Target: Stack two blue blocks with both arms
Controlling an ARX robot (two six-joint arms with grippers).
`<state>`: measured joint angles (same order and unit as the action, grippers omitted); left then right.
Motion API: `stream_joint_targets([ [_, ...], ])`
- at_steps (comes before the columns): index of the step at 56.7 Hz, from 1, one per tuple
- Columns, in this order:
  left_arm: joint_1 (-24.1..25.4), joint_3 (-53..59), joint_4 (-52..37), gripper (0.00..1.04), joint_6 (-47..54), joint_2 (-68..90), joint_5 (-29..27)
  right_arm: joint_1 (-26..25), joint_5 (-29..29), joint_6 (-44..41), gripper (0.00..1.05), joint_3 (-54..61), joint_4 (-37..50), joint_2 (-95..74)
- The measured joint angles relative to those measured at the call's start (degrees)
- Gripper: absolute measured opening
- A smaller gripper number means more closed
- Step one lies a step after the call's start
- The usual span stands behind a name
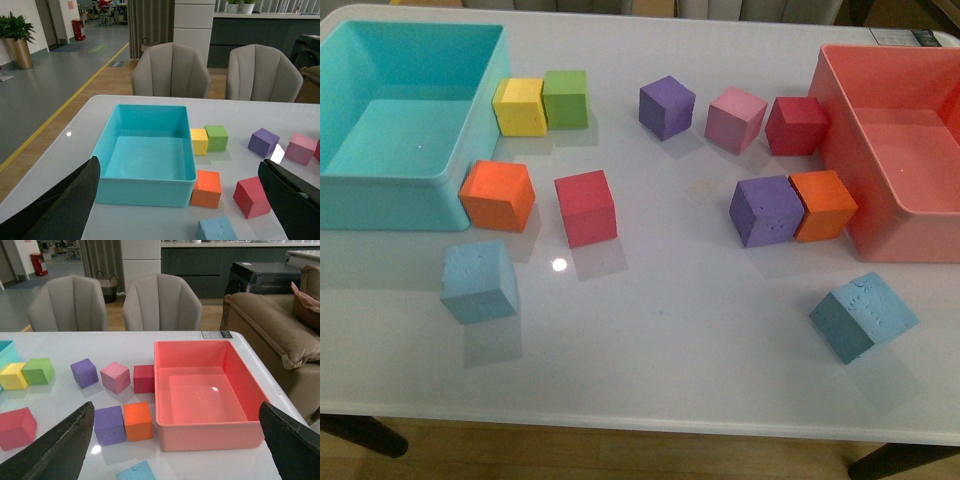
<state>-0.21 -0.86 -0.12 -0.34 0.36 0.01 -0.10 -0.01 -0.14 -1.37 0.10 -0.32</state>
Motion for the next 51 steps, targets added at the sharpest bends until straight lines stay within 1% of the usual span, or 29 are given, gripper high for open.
stream_joint_targets([
  [17,0.0,0.0,0.0,0.96,0.0,0.0,0.0,0.0,0.0,0.0,0.96,0.0,0.0,0.0],
  [18,0.0,0.0,0.0,0.96,0.0,0.0,0.0,0.2,-0.2,0.4,0.96,-0.3,-0.9,-0.6],
  [20,0.0,0.0,0.0,0.96,0.0,0.0,0.0,1.2,-1.5,1.1,0.96,-2.1,-6.0,-2.8],
  [23,0.0,0.0,0.0,0.96,0.0,0.0,0.0,4.6,-4.1,1.9,0.96,-6.7,-16.0,-12.2],
  [25,0.0,0.0,0.0,0.96,0.0,0.0,0.0,6.4,-4.5,1.7,0.96,-8.3,-17.1,-18.7],
  [27,0.0,0.0,0.0,0.96,0.0,0.0,0.0,7.3,-4.0,1.0,0.96,-9.2,-15.3,-24.5],
  [31,0.0,0.0,0.0,0.96,0.0,0.0,0.0,7.0,-3.7,-1.4,0.96,-10.7,-9.8,-33.6],
  [40,0.0,0.0,0.0,0.96,0.0,0.0,0.0,4.3,0.3,-7.0,0.96,-14.5,3.1,-54.1],
  [45,0.0,0.0,0.0,0.96,0.0,0.0,0.0,3.9,2.5,-9.2,0.96,-16.5,8.2,-65.0],
  [51,0.0,0.0,0.0,0.96,0.0,0.0,0.0,4.4,2.8,-11.8,0.96,-18.7,14.1,-77.2],
])
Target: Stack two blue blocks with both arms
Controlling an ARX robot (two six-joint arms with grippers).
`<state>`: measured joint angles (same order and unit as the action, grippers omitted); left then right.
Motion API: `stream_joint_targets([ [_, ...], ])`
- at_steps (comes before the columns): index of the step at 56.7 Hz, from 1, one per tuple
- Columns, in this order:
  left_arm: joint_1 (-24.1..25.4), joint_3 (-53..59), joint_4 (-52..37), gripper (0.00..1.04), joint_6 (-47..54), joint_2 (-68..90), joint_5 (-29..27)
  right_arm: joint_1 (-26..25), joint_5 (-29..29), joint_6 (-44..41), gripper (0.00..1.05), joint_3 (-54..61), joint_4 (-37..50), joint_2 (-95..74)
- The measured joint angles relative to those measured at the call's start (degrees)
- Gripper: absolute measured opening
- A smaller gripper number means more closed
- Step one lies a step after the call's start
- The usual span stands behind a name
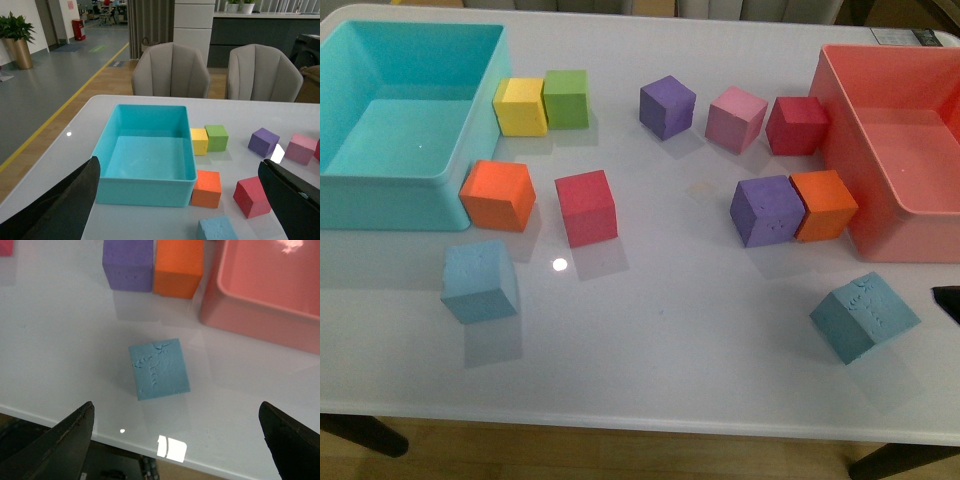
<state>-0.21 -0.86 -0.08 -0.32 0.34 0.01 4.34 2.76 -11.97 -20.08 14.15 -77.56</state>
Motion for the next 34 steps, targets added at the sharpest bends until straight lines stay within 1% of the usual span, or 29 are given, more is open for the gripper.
stream_joint_targets([
  [4,0.0,0.0,0.0,0.96,0.0,0.0,0.0,0.4,-0.2,-1.4,0.96,-2.0,3.0,-7.2],
  [12,0.0,0.0,0.0,0.96,0.0,0.0,0.0,1.4,-0.7,-3.1,0.96,-5.7,5.4,-17.2],
  [34,0.0,0.0,0.0,0.96,0.0,0.0,0.0,2.7,-2.4,-5.6,0.96,-11.5,9.4,-33.9],
])
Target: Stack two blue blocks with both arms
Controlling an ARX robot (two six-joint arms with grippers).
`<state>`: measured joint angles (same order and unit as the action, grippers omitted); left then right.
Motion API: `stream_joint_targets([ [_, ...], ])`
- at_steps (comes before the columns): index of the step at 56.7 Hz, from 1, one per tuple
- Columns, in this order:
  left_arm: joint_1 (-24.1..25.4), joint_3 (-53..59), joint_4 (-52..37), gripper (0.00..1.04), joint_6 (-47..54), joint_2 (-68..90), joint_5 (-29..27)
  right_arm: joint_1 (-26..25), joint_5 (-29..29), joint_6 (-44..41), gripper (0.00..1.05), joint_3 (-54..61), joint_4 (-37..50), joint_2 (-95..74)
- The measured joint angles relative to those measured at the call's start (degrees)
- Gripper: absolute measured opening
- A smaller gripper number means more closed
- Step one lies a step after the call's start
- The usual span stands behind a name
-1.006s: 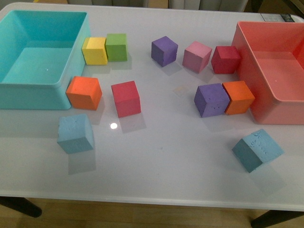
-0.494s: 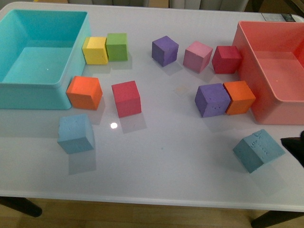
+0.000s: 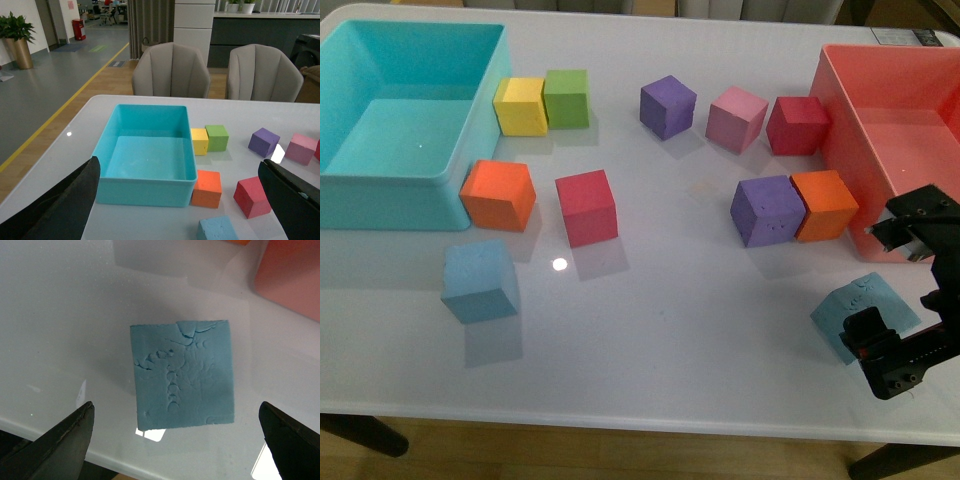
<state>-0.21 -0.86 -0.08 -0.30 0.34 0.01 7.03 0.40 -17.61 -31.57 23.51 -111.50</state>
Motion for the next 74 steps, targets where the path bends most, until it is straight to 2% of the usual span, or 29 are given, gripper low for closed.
stream_joint_targets([
  [19,0.0,0.0,0.0,0.96,0.0,0.0,0.0,0.5,-1.1,1.4,0.95,-4.3,0.9,-7.6],
  [29,0.0,0.0,0.0,0.96,0.0,0.0,0.0,0.4,-1.4,1.5,0.71,-4.9,-0.3,-8.2],
  [34,0.0,0.0,0.0,0.96,0.0,0.0,0.0,-0.1,-0.5,0.1,0.53,-4.8,-2.6,-6.8],
  [40,0.0,0.0,0.0,0.96,0.0,0.0,0.0,-0.8,2.8,-2.1,0.45,-4.4,-7.8,0.0],
  [49,0.0,0.0,0.0,0.96,0.0,0.0,0.0,0.2,5.7,-1.3,0.42,-7.4,-13.1,7.9],
  [57,0.0,0.0,0.0,0.96,0.0,0.0,0.0,3.4,6.8,2.1,0.41,-14.1,-16.2,9.7],
  [74,0.0,0.0,0.0,0.96,0.0,0.0,0.0,12.4,3.2,9.2,0.40,-39.2,-23.8,-6.5],
])
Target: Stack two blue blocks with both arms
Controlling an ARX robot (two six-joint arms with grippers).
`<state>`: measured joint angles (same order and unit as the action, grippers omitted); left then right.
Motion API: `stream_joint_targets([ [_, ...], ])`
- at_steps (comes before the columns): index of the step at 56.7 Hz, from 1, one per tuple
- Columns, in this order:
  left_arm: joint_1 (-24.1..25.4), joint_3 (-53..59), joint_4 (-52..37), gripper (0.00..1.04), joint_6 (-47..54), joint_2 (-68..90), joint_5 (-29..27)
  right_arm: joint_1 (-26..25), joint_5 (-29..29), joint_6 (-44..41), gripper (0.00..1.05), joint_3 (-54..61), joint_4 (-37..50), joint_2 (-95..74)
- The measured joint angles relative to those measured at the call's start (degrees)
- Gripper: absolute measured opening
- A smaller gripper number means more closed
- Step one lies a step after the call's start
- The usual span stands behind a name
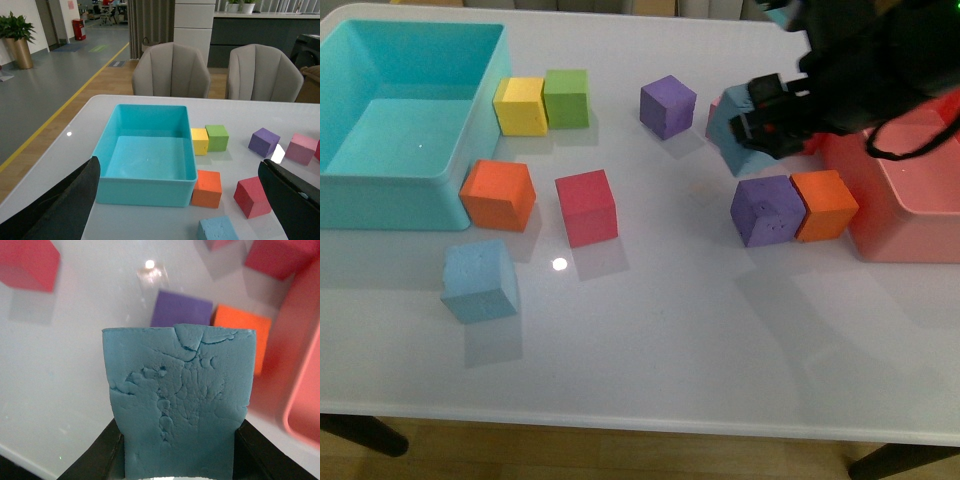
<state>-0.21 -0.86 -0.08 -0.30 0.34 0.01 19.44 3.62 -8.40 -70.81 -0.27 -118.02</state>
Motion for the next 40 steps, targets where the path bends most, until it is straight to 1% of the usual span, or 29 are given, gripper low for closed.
stream_joint_targets([
  [11,0.0,0.0,0.0,0.96,0.0,0.0,0.0,3.7,-3.8,1.5,0.40,-16.5,-6.4,-13.1],
  [14,0.0,0.0,0.0,0.96,0.0,0.0,0.0,4.3,-4.1,1.6,0.40,-20.3,-8.0,-15.9],
  [21,0.0,0.0,0.0,0.96,0.0,0.0,0.0,6.1,-5.7,3.1,0.40,-34.0,-13.1,-24.7],
  [29,0.0,0.0,0.0,0.96,0.0,0.0,0.0,6.8,-7.3,3.7,0.40,-42.5,-16.7,-29.7],
  [40,0.0,0.0,0.0,0.96,0.0,0.0,0.0,7.3,-8.3,4.6,0.40,-51.2,-21.4,-35.9],
])
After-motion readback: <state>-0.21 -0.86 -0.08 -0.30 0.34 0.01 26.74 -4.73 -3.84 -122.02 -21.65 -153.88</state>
